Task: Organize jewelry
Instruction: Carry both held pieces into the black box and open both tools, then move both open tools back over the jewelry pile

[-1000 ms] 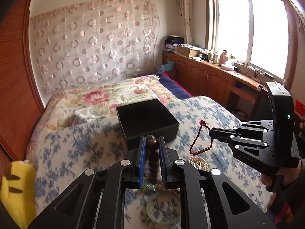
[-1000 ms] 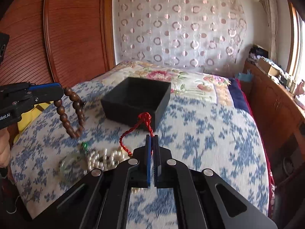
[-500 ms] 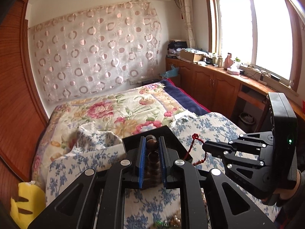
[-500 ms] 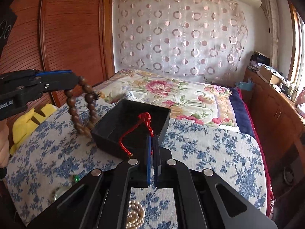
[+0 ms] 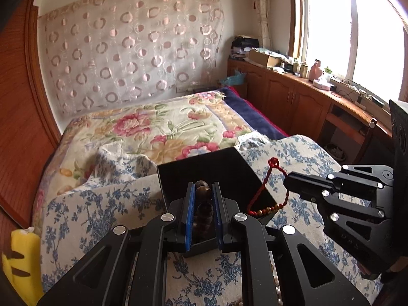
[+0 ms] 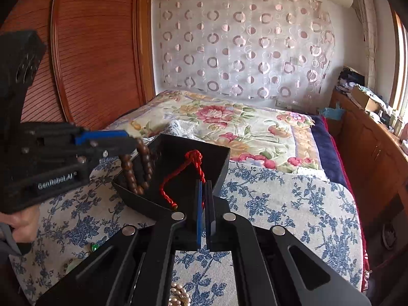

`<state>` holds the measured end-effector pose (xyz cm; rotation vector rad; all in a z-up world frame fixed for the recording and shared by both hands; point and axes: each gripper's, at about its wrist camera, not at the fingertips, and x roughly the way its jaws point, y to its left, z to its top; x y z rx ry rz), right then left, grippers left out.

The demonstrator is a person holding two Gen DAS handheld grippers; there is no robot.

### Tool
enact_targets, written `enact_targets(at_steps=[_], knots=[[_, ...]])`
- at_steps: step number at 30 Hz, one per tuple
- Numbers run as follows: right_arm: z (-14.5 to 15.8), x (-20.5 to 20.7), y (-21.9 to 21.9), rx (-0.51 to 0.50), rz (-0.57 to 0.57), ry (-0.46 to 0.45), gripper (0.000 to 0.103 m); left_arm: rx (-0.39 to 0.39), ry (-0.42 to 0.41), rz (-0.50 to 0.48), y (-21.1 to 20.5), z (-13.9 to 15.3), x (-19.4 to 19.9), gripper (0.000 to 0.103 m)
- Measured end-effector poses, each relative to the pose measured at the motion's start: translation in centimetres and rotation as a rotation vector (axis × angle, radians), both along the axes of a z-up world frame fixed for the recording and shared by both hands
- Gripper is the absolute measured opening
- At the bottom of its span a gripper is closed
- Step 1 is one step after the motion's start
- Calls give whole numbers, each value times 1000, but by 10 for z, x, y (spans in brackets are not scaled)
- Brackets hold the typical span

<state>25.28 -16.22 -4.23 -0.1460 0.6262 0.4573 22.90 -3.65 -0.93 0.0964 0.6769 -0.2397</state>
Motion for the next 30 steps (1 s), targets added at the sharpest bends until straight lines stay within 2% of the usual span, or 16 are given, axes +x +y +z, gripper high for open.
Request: enact_targets(at_steps=[4, 8, 11, 20, 22, 23, 24, 30], knots=[[-3, 5, 5, 7, 10, 8, 3, 3, -17, 3, 5, 0, -7, 14], [-4, 10, 12, -1, 20, 9, 3, -5, -43, 19, 12, 9, -15, 22], [-5, 15, 16, -2, 25, 18, 3, -9, -41, 33, 19, 9, -22, 22], [-13, 25, 21, -11, 24, 59, 5, 5, -19, 46, 36, -11, -51, 23], [-13, 25, 24, -31, 28, 57, 8, 7, -11, 43, 37, -17, -57, 23], [-13, 25, 25, -42, 29, 56, 16, 7, -8, 42, 36, -20, -60, 23], [-12, 24, 24, -45, 27, 51, 20, 6, -5, 42, 36, -22, -64, 24], [-7, 0, 12, -21, 43, 36, 20, 5, 7, 24, 33, -31, -83, 26]])
